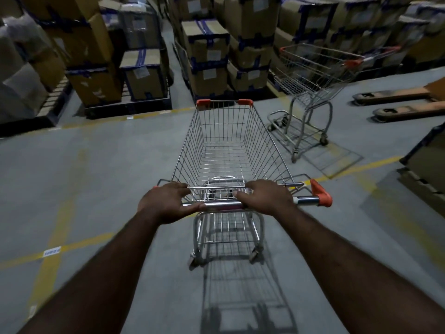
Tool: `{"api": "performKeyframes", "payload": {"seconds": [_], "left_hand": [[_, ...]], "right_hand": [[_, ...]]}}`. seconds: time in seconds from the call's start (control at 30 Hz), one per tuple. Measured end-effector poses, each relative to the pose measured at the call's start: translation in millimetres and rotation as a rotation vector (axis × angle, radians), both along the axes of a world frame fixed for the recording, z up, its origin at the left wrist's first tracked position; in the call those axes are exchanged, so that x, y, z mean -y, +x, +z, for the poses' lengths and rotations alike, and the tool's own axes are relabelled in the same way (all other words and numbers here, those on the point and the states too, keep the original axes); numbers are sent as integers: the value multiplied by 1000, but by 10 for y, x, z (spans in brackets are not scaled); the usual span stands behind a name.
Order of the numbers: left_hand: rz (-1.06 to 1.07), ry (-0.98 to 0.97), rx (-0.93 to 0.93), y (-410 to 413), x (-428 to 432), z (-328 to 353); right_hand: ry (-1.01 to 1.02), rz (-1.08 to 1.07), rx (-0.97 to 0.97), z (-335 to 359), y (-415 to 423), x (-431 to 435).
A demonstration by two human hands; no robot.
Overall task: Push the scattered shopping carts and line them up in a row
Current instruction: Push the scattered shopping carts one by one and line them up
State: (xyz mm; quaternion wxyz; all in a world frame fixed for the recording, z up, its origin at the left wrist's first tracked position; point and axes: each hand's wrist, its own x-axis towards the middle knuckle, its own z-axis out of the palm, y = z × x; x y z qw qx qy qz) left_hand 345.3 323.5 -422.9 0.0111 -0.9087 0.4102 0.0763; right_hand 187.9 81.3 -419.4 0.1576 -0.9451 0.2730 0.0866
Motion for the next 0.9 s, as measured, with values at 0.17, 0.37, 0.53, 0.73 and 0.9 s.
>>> {"api": "performKeyframes", "payload": {"seconds": [0.17, 0.37, 0.53, 0.73, 0.9], "left_hand": [[-13, 18, -12, 289, 443, -9], [-71, 27, -14, 869, 1072, 10], [-122, 25, 3, 1430, 1706, 18], [-157, 17, -24, 2078, 2428, 69], [-179, 23, -44, 2526, 2923, 134]], "right_hand": [[-20, -32, -2, -5, 191, 365], [-36, -57, -5, -13, 654, 884], [-27, -120, -5, 6, 1155, 1459], [-21, -150, -20, 47, 1779, 2142], [-29, -200, -21, 48, 2230, 2596]]}}
